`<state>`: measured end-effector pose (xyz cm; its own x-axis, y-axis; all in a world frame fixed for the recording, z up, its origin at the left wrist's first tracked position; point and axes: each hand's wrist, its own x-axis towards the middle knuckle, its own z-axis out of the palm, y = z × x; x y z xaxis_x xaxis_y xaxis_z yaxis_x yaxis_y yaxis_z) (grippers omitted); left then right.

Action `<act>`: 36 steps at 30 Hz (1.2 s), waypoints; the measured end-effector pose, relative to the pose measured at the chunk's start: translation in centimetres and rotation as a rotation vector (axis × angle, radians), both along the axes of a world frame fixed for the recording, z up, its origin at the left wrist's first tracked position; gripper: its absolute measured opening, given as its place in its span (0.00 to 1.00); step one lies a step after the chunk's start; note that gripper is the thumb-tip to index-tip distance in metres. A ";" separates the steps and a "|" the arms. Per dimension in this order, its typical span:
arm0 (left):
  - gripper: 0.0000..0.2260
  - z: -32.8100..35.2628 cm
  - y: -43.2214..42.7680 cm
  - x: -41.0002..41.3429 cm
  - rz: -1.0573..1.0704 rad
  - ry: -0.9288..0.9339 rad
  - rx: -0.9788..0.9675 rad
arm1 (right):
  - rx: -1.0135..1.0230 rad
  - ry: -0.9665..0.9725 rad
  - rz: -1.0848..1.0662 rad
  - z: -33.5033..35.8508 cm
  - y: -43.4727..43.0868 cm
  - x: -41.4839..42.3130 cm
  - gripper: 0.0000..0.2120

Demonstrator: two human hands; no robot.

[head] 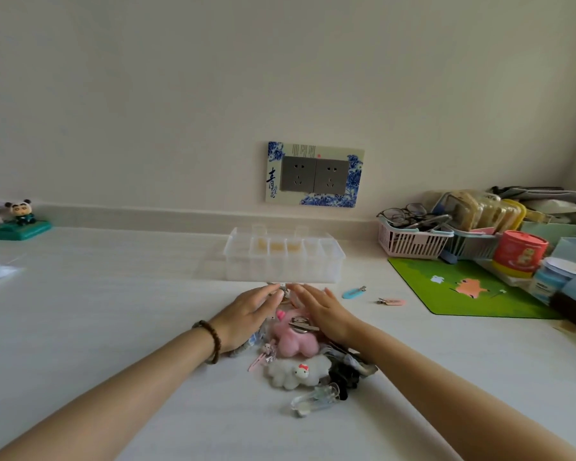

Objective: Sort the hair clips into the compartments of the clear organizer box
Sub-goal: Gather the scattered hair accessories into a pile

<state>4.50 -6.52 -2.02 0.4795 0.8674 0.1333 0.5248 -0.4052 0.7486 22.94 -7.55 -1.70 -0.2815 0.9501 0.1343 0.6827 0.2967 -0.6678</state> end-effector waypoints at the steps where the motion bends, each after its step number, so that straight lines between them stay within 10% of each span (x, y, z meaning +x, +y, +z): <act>1: 0.35 0.2 0.0 -0.2 0.011 0.026 0.038 | -0.003 0.079 0.019 0.5 -0.2 0.4 0.22; 9: 0.35 1.7 -2.8 0.4 -0.113 0.225 0.311 | -0.010 0.010 -0.312 0.0 0.7 10.8 0.23; 16: 0.36 0.0 -2.4 1.2 -0.097 0.392 0.300 | -0.217 0.137 -0.145 -0.1 -1.7 4.4 0.31; 22: 0.38 1.7 0.4 0.6 -0.070 0.051 0.107 | -0.042 0.068 -0.006 1.8 -6.9 3.5 0.31; 29: 0.31 1.1 4.9 2.1 -0.028 0.242 -0.112 | 0.224 -0.357 0.136 0.0 -11.4 2.5 0.43; 36: 0.28 1.2 3.4 2.2 -0.088 0.207 -0.091 | 0.230 -0.310 0.072 -0.9 -9.0 2.3 0.40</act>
<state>6.66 -3.08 -0.79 0.5625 0.8251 -0.0528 0.6369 -0.3917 0.6640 25.26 -16.57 -2.64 -0.4069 0.8813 0.2402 0.8134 0.4692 -0.3438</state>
